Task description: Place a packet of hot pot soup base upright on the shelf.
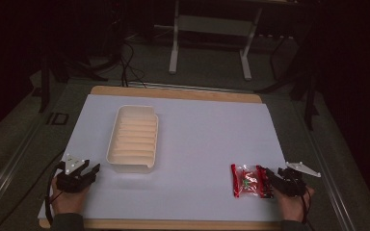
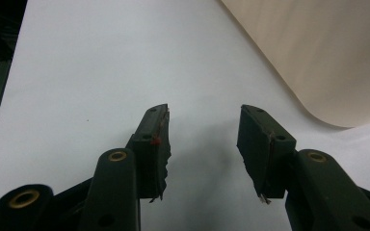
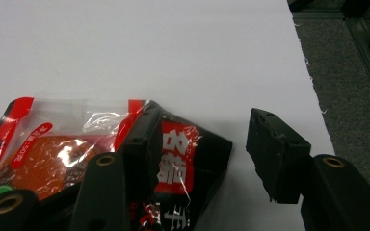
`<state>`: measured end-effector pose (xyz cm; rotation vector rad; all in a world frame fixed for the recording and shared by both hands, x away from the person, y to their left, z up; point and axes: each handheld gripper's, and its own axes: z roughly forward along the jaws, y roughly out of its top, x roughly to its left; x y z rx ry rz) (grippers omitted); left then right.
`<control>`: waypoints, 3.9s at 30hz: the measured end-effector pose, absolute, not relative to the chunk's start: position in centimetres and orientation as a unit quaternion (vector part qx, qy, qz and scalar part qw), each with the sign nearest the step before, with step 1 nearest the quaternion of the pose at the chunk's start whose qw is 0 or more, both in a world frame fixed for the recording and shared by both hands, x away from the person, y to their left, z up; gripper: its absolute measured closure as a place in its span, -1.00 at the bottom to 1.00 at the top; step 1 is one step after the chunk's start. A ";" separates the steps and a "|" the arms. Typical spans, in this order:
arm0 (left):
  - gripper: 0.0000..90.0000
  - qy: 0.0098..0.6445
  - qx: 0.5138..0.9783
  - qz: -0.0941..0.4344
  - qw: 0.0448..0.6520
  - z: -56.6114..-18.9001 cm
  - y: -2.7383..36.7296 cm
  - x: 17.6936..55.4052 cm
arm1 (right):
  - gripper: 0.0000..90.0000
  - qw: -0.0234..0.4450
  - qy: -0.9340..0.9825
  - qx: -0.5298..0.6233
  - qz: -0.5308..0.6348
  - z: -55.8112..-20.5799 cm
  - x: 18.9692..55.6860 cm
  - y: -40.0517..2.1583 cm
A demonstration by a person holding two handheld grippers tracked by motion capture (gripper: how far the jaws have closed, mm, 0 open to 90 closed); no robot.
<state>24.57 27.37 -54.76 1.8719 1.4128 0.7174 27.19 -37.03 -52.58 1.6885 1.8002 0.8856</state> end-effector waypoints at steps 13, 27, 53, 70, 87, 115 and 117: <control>0.22 0.543 0.718 0.277 0.337 -54.8 27.4 24.6 | 0.07 0.231 0.668 0.628 0.325 -52.8 26.0 -36.8; 0.21 0.543 0.717 0.277 0.337 -54.8 27.3 24.6 | 0.11 0.169 0.654 0.649 0.351 -53.0 24.4 -37.1; 0.21 0.543 0.718 0.278 0.336 -54.8 27.3 24.6 | 0.94 0.112 0.676 0.624 0.375 -52.9 24.9 -36.2; 0.20 0.542 0.720 0.279 0.333 -54.8 27.3 24.6 | 0.96 0.111 0.700 0.590 0.386 -51.3 25.8 -36.0; 0.19 0.541 0.721 0.275 0.334 -54.8 27.3 24.6 | 0.97 0.126 0.745 0.528 0.388 -48.1 27.5 -34.4; 0.19 0.539 0.721 0.276 0.336 -54.8 27.2 24.6 | 0.98 0.155 0.802 0.432 0.382 -44.7 30.9 -29.7; 0.19 0.539 0.721 0.276 0.335 -54.8 27.2 24.6 | 0.98 0.158 0.807 0.425 0.379 -44.5 31.3 -29.2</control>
